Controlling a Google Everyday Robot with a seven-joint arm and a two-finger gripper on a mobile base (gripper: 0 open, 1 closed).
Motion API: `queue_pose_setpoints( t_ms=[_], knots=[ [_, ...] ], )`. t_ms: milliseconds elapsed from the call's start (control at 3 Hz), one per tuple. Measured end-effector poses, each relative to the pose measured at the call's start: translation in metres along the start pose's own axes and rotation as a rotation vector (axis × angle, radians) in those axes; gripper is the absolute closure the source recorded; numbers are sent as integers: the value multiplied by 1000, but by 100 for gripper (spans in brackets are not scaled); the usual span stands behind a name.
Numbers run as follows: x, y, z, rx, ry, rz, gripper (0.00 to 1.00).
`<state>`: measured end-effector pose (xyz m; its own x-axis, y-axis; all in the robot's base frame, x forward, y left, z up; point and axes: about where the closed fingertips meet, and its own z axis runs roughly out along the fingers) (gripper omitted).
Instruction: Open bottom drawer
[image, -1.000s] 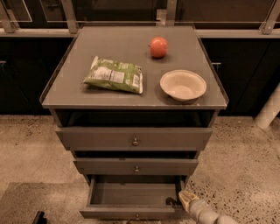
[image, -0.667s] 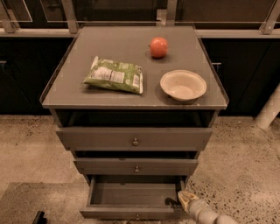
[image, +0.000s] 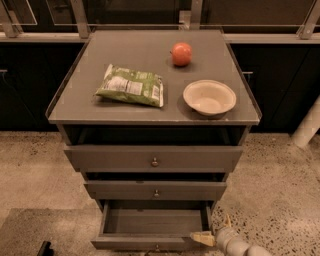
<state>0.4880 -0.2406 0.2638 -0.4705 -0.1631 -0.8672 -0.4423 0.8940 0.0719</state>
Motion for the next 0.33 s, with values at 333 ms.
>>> queue_pose_setpoints(
  t_ms=[333],
  knots=[
    [0,0,0,0,0,0,0]
  ],
)
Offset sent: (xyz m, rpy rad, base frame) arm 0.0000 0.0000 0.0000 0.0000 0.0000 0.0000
